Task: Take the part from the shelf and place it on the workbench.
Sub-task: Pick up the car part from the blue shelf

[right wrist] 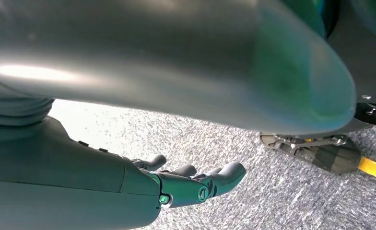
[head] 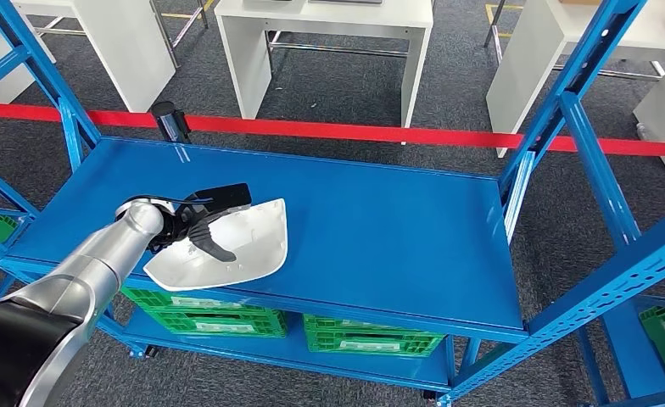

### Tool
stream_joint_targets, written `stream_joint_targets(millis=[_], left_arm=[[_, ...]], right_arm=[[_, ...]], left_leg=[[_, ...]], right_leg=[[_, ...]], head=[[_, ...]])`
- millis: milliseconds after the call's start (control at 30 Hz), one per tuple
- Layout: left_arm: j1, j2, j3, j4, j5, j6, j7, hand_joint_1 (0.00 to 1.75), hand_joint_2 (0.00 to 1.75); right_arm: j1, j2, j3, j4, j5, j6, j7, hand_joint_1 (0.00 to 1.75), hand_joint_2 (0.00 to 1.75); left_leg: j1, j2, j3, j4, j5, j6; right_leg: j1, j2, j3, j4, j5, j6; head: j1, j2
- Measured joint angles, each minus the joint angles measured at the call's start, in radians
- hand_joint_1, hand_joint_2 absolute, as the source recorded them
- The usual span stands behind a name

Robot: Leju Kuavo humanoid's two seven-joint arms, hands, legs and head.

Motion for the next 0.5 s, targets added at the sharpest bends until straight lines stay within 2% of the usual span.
stream_joint_targets(millis=[500], left_arm=[[-0.003, 0.0, -0.008, 0.0, -0.022, 0.01, -0.001, 0.0, 1.75]], right_arm=[[-0.001, 0.001, -0.001, 0.0, -0.002, -0.006, -0.036, 0.0, 0.0]], left_leg=[[0.0, 0.0, 0.0, 0.0, 0.0, 0.0]], right_leg=[[0.0, 0.0, 0.0, 0.0, 0.0, 0.0]], head=[[0.0, 0.0]])
